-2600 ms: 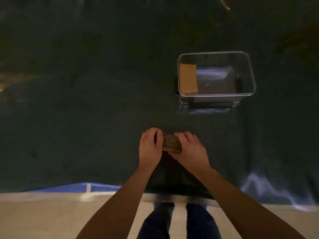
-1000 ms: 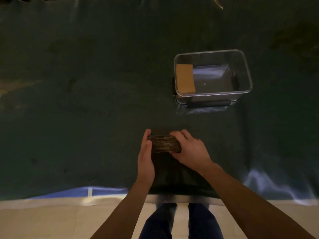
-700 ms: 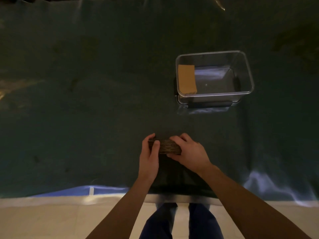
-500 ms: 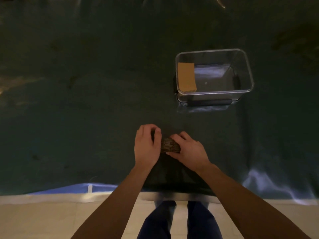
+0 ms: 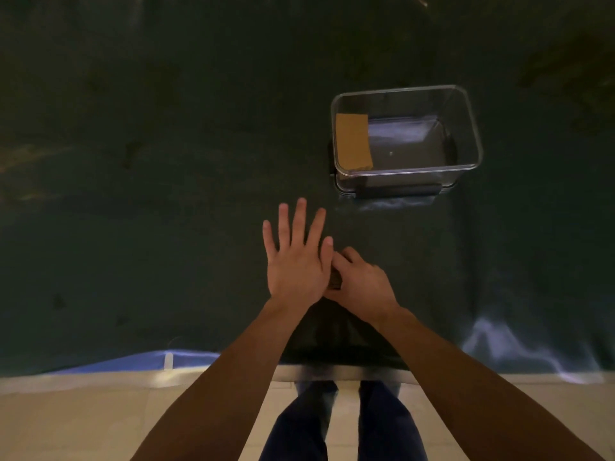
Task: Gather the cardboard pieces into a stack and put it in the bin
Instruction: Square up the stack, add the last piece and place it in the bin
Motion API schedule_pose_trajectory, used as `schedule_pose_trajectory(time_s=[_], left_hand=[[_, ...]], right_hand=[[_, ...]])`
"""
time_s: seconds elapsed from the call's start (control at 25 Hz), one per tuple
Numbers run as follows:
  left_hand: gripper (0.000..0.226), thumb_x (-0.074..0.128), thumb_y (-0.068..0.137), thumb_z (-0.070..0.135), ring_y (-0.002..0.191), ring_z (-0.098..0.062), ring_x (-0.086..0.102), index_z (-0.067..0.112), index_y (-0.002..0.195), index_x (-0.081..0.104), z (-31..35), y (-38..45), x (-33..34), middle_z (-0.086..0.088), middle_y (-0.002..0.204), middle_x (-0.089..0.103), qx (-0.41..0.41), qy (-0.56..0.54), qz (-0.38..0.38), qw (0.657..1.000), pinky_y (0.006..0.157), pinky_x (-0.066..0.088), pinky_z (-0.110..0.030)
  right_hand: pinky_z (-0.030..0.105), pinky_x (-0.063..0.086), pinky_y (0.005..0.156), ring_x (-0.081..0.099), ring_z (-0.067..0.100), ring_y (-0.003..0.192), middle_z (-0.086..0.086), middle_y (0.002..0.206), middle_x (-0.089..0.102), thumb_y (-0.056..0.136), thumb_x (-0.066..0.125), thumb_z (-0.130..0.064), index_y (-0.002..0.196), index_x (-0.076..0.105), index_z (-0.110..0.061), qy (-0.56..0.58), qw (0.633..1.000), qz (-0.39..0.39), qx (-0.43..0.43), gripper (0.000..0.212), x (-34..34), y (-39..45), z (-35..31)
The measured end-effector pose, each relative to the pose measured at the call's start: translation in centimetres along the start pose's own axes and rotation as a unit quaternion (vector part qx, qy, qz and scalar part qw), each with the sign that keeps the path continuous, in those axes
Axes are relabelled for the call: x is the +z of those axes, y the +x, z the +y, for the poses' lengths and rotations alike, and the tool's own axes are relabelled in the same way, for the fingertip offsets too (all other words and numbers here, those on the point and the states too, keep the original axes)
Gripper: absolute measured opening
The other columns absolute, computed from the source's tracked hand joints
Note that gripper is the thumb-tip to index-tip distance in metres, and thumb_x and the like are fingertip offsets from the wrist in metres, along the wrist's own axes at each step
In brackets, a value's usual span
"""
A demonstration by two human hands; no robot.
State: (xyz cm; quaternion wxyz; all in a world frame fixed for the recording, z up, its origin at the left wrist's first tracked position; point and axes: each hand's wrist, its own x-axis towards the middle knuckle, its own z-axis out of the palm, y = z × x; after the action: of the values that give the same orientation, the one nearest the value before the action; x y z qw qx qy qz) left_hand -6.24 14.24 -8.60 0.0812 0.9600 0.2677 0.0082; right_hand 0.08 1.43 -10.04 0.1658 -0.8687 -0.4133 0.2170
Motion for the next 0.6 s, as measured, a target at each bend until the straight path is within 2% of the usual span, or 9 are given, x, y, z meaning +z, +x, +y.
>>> schedule_pose_trajectory(time_s=[0.12, 0.2, 0.24, 0.28, 0.36, 0.4, 0.44, 0.52, 0.6], left_hand=[[0.063, 0.007, 0.101, 0.051, 0.154, -0.027, 0.006, 0.026, 0.153, 0.034, 0.4, 0.4, -0.5, -0.007, 0.164, 0.026, -0.024, -0.042, -0.052, 0.997, 0.12, 0.003, -0.06], [0.063, 0.012, 0.101, 0.056, 0.152, -0.023, 0.016, 0.025, 0.15, 0.039, -0.6, 0.2, -1.2, -0.005, 0.16, 0.033, -0.025, -0.153, -0.001, 0.988, 0.121, 0.009, -0.055], [0.06, 0.02, 0.101, 0.059, 0.149, -0.018, 0.023, 0.029, 0.149, 0.039, -1.6, -0.2, -1.0, -0.001, 0.158, 0.035, -0.003, -0.223, 0.016, 0.975, 0.121, 0.018, -0.047], [0.058, 0.033, 0.097, 0.064, 0.144, -0.007, 0.029, 0.036, 0.149, 0.036, -3.1, -0.7, -0.9, 0.007, 0.156, 0.034, 0.02, -0.294, 0.003, 0.956, 0.117, 0.027, -0.033], [0.076, 0.064, 0.081, 0.065, 0.132, 0.012, 0.035, 0.055, 0.145, 0.025, -5.7, -2.2, -0.7, 0.025, 0.148, 0.033, 0.033, -0.365, -0.098, 0.925, 0.104, 0.031, -0.008], [0.087, 0.074, 0.071, 0.06, 0.127, 0.011, 0.039, 0.057, 0.143, 0.025, -6.6, -2.6, -0.5, 0.027, 0.142, 0.037, 0.04, -0.34, -0.142, 0.929, 0.101, 0.034, -0.008], [0.089, 0.079, 0.066, 0.054, 0.123, 0.005, 0.045, 0.054, 0.141, 0.03, -7.3, -2.8, -0.1, 0.024, 0.136, 0.044, 0.045, -0.301, -0.163, 0.939, 0.101, 0.039, -0.016], [0.073, 0.083, 0.065, 0.042, 0.11, -0.008, 0.052, 0.042, 0.128, 0.048, -7.8, -2.6, 0.9, 0.021, 0.114, 0.055, 0.042, -0.251, -0.129, 0.958, 0.091, 0.046, -0.028], [0.054, 0.085, 0.065, 0.035, 0.096, -0.01, 0.052, 0.034, 0.112, 0.058, -7.6, -1.9, 0.9, 0.027, 0.091, 0.051, 0.038, -0.239, -0.094, 0.966, 0.079, 0.047, -0.029]], right_hand=[[0.041, 0.057, 0.071, 0.064, 0.024, 0.089, 0.003, 0.116, 0.057, 0.081, 0.069, -0.049, 0.131, 0.05, -0.026, 0.013, 1.0, 0.002, 0.011, 0.059, -0.3, -0.1, -0.2], [0.042, 0.057, 0.072, 0.064, 0.025, 0.091, 0.002, 0.114, 0.056, 0.081, 0.069, -0.05, 0.123, 0.052, -0.026, 0.024, 1.0, 0.001, 0.012, 0.051, -0.6, -0.1, -0.3], [0.043, 0.057, 0.074, 0.064, 0.025, 0.093, 0.001, 0.114, 0.056, 0.081, 0.07, -0.049, 0.122, 0.052, -0.026, 0.029, 1.0, -0.002, 0.011, 0.05, -0.8, -0.1, -0.2], [0.043, 0.057, 0.076, 0.064, 0.025, 0.095, 0.001, 0.115, 0.056, 0.081, 0.07, -0.048, 0.122, 0.052, -0.027, 0.034, 0.999, -0.006, 0.008, 0.049, -0.8, -0.1, -0.1], [0.043, 0.056, 0.078, 0.064, 0.025, 0.096, 0.0, 0.115, 0.055, 0.082, 0.07, -0.047, 0.12, 0.051, -0.029, 0.042, 0.999, -0.009, 0.003, 0.046, -0.8, 0.0, 0.1], [0.043, 0.055, 0.079, 0.064, 0.024, 0.096, -0.001, 0.115, 0.055, 0.082, 0.07, -0.046, 0.118, 0.051, -0.03, 0.042, 0.999, -0.01, 0.002, 0.044, -0.8, 0.1, 0.2], [0.042, 0.055, 0.079, 0.064, 0.023, 0.096, -0.002, 0.115, 0.054, 0.082, 0.07, -0.046, 0.117, 0.05, -0.032, 0.042, 0.999, -0.013, 0.0, 0.043, -0.8, 0.2, 0.2], [0.041, 0.055, 0.081, 0.064, 0.02, 0.097, -0.004, 0.115, 0.055, 0.081, 0.072, -0.045, 0.117, 0.051, -0.033, 0.049, 0.999, -0.014, -0.003, 0.044, -0.7, 0.2, 0.1], [0.041, 0.055, 0.086, 0.063, 0.017, 0.101, -0.005, 0.117, 0.056, 0.079, 0.076, -0.042, 0.12, 0.052, -0.033, 0.076, 0.997, -0.014, 0.007, 0.048, -0.8, 0.2, 0.3]])
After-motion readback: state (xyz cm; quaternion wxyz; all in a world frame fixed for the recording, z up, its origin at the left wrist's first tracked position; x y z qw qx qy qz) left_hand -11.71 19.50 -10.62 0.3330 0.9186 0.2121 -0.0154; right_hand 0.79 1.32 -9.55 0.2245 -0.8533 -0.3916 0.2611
